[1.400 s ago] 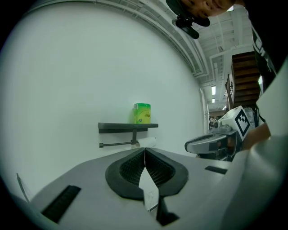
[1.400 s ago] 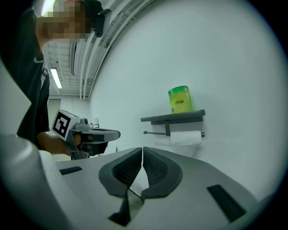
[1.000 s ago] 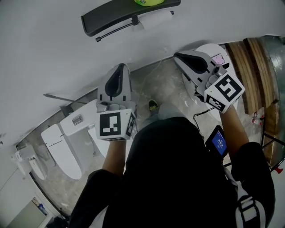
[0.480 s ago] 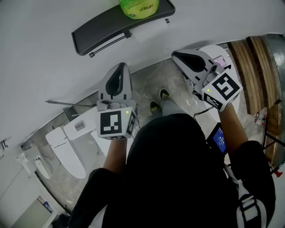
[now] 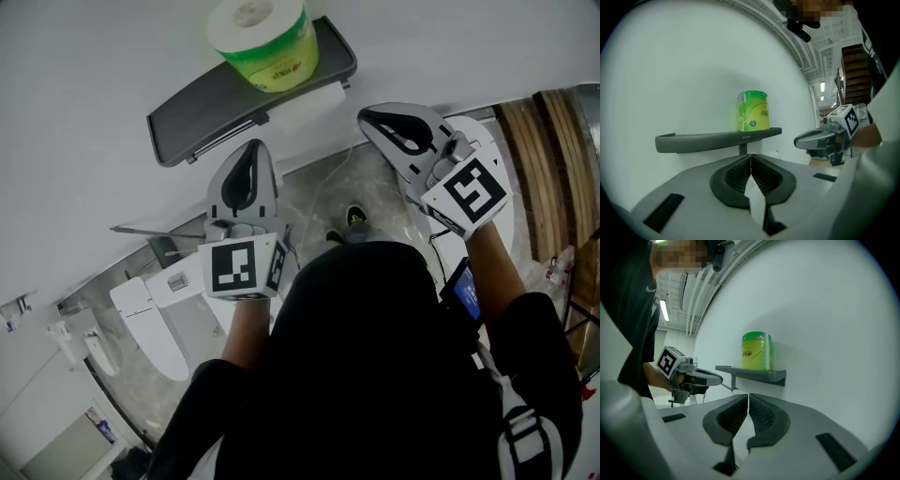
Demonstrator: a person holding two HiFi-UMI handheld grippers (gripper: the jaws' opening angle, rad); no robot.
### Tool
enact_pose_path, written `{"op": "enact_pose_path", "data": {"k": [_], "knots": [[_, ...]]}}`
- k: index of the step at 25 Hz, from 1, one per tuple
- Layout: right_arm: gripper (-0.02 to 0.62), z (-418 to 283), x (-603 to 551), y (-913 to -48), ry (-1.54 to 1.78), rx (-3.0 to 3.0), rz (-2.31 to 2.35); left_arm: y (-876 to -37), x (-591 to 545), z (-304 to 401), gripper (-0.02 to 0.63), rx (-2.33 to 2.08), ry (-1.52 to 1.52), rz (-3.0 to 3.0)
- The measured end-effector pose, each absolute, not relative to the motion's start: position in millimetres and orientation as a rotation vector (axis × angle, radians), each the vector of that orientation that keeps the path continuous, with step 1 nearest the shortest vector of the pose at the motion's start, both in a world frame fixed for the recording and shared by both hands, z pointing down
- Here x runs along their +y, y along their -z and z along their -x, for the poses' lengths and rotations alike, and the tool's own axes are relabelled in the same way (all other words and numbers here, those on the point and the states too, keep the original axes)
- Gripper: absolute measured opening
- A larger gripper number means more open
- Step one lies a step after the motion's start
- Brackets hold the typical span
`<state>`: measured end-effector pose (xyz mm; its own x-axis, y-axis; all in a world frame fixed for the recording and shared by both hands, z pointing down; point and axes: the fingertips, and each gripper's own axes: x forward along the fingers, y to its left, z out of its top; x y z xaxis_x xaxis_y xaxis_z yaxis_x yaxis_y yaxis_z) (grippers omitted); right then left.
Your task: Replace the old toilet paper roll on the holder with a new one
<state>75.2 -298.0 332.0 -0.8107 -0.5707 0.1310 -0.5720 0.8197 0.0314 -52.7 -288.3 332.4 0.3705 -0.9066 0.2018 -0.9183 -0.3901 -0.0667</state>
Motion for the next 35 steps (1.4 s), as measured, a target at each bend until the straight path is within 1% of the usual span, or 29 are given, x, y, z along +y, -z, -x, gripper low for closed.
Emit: {"op": "enact_pose_path", "data": {"k": [7,19,20,21,23,24,27,31,35], "knots": [[0.02,-73.6,-308.4,-323.2,0.285,-2.736,-0.835,-334.8,-299.7,50.7,0.023,-1.745,-0.331,-2.527],[0.026,-35.1,-309.2,-341.4,0.583,-2.499,-0.63,-330.5,-299.9,64.3,0.023,-1.859,-0.309,-2.478],[0.032,-31.7,-309.1,-343.0,0.59,-2.492,-0.611,-330.5,-299.9,66.0,0.023,-1.865,-0.304,-2.474],[0.051,-28.5,-308.6,-345.4,0.594,-2.481,-0.586,-330.8,-300.0,67.8,0.023,-1.868,-0.3,-2.467],[0.149,-22.7,-307.7,-352.9,0.609,-2.441,-0.535,-331.8,-300.7,71.4,0.023,-1.871,-0.302,-2.46],[0.162,-20.4,-307.9,-356.5,0.629,-2.412,-0.518,-331.8,-301.3,73.1,0.023,-1.872,-0.303,-2.461],[0.172,-15.5,-312.4,-367.1,0.725,-2.302,-0.498,-331.4,-304.1,77.6,0.023,-1.876,-0.294,-2.457],[0.193,-8.9,-329.2,-390.4,0.933,-2.045,-0.477,-329.6,-308.2,80.8,0.023,-1.888,-0.272,-2.464],[0.198,1.1,-338.4,-397.1,0.988,-2.005,-0.505,-330.1,-310.2,83.6,0.023,-1.894,-0.266,-2.459]]}}
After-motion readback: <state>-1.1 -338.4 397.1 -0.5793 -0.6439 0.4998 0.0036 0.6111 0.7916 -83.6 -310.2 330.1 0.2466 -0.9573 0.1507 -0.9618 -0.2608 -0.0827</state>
